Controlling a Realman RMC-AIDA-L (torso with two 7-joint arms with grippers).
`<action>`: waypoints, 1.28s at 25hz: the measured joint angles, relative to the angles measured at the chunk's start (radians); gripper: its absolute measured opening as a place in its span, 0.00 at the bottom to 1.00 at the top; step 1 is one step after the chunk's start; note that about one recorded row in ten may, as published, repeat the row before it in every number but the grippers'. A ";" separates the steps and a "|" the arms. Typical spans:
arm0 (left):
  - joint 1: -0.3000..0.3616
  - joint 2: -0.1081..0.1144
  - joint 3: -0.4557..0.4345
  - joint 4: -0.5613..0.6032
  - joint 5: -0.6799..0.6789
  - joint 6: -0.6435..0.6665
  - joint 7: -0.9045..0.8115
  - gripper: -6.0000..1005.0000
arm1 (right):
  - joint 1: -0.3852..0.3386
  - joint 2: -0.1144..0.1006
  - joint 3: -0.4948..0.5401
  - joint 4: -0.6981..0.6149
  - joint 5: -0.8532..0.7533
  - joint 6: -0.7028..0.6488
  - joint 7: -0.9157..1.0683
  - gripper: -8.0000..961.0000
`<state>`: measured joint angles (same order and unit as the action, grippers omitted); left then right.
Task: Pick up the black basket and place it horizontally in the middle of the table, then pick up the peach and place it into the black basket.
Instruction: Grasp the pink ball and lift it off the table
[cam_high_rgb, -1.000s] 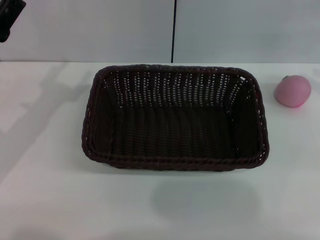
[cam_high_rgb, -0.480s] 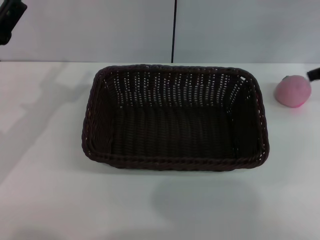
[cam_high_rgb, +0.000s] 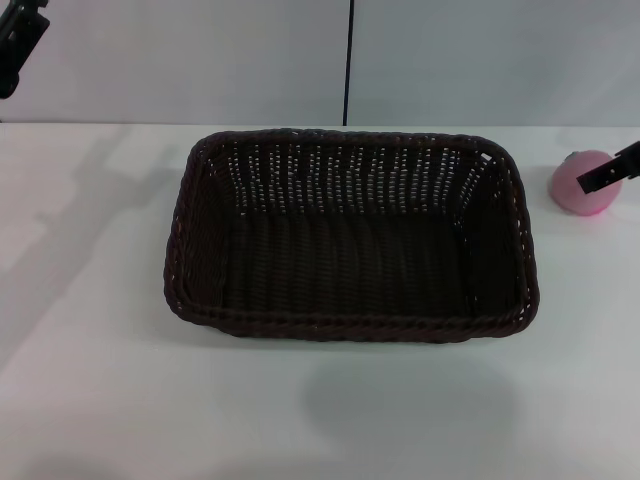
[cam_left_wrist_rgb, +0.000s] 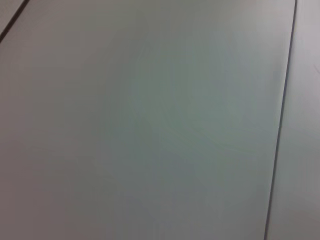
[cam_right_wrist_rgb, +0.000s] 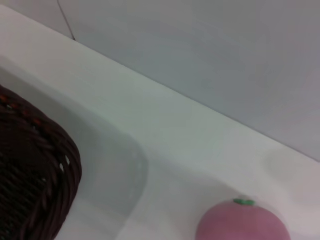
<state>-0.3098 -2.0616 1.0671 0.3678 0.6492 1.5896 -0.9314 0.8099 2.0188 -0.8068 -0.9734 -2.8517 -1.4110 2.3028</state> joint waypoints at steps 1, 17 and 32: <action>-0.001 0.000 0.000 -0.002 0.000 0.000 0.000 0.83 | 0.000 0.002 0.000 0.005 0.000 0.008 0.000 0.79; -0.006 0.002 -0.001 -0.015 0.000 0.000 -0.003 0.83 | -0.005 0.013 -0.009 0.074 -0.002 0.109 -0.004 0.64; -0.002 0.000 -0.001 -0.029 0.000 0.001 -0.004 0.83 | -0.028 0.019 -0.005 0.037 0.005 0.103 -0.003 0.13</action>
<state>-0.3114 -2.0617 1.0661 0.3392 0.6488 1.5902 -0.9354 0.7824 2.0376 -0.8121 -0.9366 -2.8471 -1.3083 2.3000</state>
